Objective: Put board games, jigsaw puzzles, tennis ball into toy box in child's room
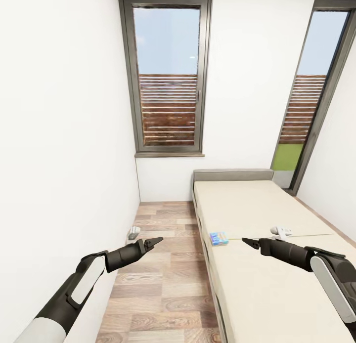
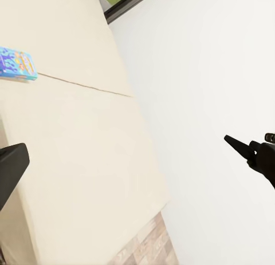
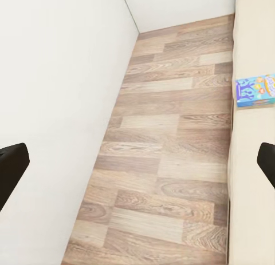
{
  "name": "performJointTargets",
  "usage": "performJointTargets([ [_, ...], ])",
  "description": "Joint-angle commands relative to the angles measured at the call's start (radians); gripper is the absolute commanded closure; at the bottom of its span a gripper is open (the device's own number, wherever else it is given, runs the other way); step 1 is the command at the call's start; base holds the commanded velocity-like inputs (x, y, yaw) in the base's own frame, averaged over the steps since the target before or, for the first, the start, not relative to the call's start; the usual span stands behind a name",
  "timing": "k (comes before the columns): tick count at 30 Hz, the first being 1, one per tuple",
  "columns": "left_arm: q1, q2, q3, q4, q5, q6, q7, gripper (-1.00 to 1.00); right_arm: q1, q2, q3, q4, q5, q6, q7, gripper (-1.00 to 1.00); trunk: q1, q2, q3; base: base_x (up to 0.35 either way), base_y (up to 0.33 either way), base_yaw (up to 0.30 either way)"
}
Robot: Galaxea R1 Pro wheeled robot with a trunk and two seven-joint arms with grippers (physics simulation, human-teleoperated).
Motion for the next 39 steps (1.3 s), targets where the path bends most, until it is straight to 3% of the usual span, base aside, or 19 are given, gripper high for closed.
performJointTargets([
  [1, 0.0, 0.001, -0.001, 0.0, 0.007, 0.005, 0.001, -1.0, 0.0, 0.0, -0.001, 0.0, 0.003, 0.005, 0.005, -1.0, 0.0, -0.001, 0.0, 0.0, 0.009, 0.012],
  [39, 0.0, 0.001, 0.0, 0.0, 0.007, 0.005, 0.001, -1.0, -0.001, 0.0, -0.003, 0.0, 0.003, 0.005, 0.005, -1.0, 0.0, -0.001, 0.0, 0.0, 0.023, 0.038],
])
